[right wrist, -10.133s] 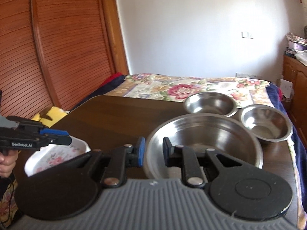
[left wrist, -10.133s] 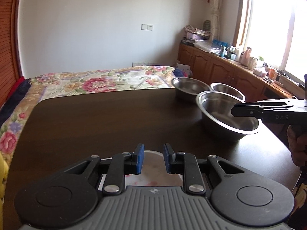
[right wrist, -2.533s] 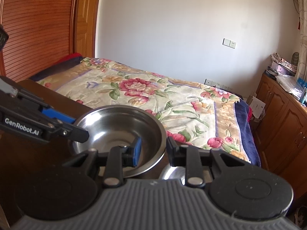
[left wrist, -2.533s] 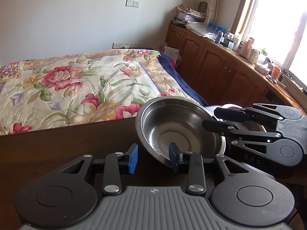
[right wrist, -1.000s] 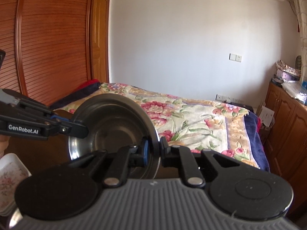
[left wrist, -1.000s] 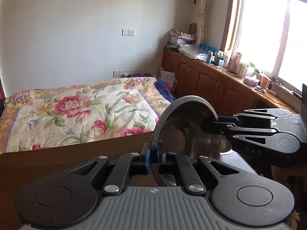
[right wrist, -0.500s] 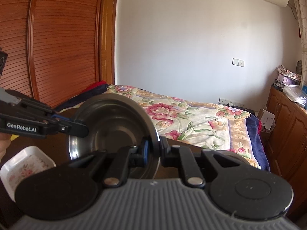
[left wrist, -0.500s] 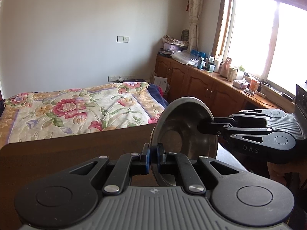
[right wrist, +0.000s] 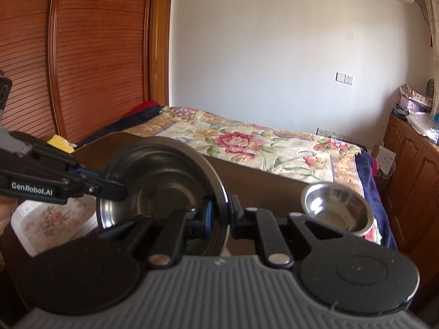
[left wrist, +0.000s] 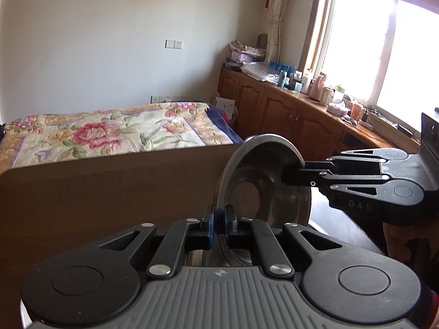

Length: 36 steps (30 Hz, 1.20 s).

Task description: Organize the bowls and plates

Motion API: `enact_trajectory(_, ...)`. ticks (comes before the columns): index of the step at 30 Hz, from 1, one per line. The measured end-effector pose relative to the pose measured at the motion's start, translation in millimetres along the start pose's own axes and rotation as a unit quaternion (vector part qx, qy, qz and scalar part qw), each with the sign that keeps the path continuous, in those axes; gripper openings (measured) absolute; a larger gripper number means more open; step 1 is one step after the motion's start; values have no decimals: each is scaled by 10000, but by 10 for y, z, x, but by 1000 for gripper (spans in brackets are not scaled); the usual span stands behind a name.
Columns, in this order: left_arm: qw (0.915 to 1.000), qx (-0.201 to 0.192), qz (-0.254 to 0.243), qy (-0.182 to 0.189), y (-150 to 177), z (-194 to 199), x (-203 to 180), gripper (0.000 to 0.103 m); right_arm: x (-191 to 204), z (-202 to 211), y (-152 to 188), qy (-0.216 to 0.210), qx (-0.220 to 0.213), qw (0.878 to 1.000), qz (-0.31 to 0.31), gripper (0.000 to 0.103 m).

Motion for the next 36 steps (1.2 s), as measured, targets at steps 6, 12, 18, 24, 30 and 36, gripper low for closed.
enact_trajectory(6,9998,146,91,111,165,-6,-14,7,52,16,144,40,81,9999,-47,15)
enact_trajectory(12,9994,255,136,187,265,-26,-27,7,61,42,221,26,110,9999,-86,15)
enact_trajectory(18,9990,337,143,255,328,-55,-70,7,57,35,318,29,177,9997,-134,15)
enact_trajectory(24,9989,384,109,231,372,-109,-90,7,68,32,376,45,187,9997,-145,15)
enact_trajectory(30,9985,468,132,266,396,-153,-84,7,80,17,440,76,196,9997,-122,15)
enact_trajectory(36,9989,410,54,219,412,-161,-99,7,74,9,476,103,175,9997,-127,15)
Point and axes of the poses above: each gripper's, at about its wrist camera, not at the fingertips, and z roughly against the way its jaws point, x to its left, y to its underside, the point moved 4 cm from there along -z, roughly the way its jaws point, and after that the axes turned 14 degrees about -y, right-handed, at the moved point
